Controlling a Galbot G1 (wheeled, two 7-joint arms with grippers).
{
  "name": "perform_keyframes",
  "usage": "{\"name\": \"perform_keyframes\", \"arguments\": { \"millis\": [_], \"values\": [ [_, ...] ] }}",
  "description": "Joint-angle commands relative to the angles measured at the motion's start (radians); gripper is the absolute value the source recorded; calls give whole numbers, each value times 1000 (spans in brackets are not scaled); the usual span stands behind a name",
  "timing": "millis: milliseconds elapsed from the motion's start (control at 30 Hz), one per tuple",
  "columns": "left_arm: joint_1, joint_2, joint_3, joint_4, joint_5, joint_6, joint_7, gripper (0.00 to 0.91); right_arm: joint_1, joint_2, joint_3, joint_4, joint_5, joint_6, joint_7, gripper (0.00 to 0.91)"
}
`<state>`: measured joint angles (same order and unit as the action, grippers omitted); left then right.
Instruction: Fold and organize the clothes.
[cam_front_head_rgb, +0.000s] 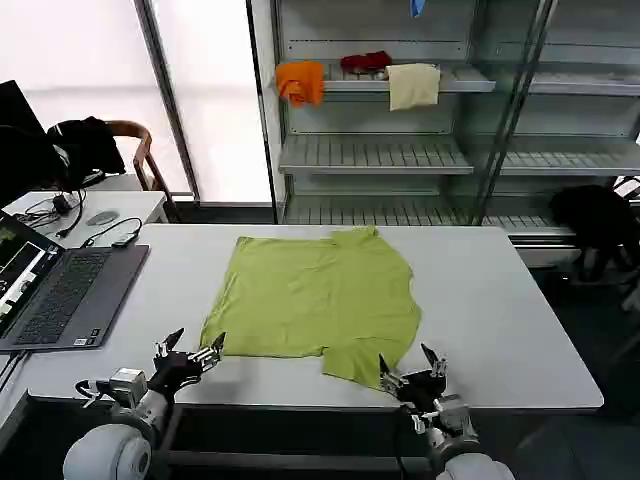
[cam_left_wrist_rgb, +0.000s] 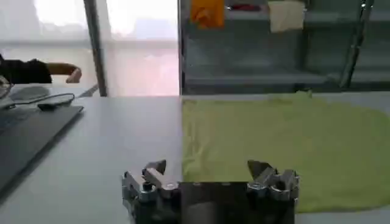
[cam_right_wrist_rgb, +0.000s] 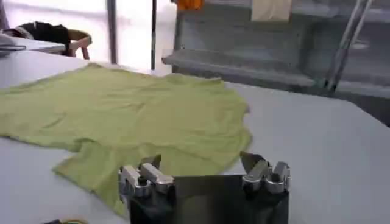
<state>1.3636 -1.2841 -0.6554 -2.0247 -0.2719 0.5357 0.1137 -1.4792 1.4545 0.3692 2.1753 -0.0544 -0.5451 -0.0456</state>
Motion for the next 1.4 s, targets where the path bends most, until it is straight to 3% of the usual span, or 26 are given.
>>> {"name": "perform_keyframes", "arguments": {
  "millis": [33, 200, 233, 300, 333, 400, 433, 500, 533, 567, 633, 767, 867, 1100, 1400],
  "values": [
    [6, 0, 5, 33, 29, -3, -5, 907, -24, 8, -34, 5, -8, -9, 14, 907],
    [12, 1, 6, 39, 31, -10, -6, 907, -11, 13, -40, -29, -11, -4, 22, 907],
    [12, 1, 5, 44, 33, -11, -6, 786, -10, 14, -43, -34, -11, -2, 21, 907],
    [9, 2, 5, 52, 34, -14, -7, 685, -6, 15, -47, -41, -10, -2, 23, 907],
    [6, 1, 5, 61, 35, -15, -7, 544, -1, 15, -48, -49, -10, -1, 25, 907],
    [-1, 0, 4, 72, 34, -17, -9, 423, 2, 15, -50, -54, -10, -1, 26, 907],
    [-3, -2, 3, 75, 34, -17, -10, 312, 6, 15, -51, -60, -9, -1, 28, 877],
    [-7, -2, 3, 81, 34, -19, -10, 262, 9, 16, -52, -64, -10, 0, 28, 806],
    [-8, -3, 4, 84, 34, -21, -10, 111, 11, 16, -52, -67, -10, 0, 28, 695],
    [-10, -3, 6, 87, 34, -21, -9, 30, 12, 16, -52, -69, -10, 0, 28, 615],
    [-11, -3, 12, 91, 36, -22, -7, 10, 13, 15, -51, -74, -10, 0, 27, 302],
    [-10, -6, 26, 92, 48, -25, -3, 10, 14, 15, -51, -80, -10, 1, 26, 40],
    [-9, -7, 31, 89, 54, -25, 2, 10, 14, 13, -49, -84, -13, -2, 23, 0],
    [-13, -9, 38, 72, 56, -34, 4, 10, 10, 15, -44, -73, 7, 30, 21, 0],
    [-67, -19, 10, 21, 5, -45, -14, 0, 83, 24, -13, -21, 87, 51, 59, 0]
  ]
}}
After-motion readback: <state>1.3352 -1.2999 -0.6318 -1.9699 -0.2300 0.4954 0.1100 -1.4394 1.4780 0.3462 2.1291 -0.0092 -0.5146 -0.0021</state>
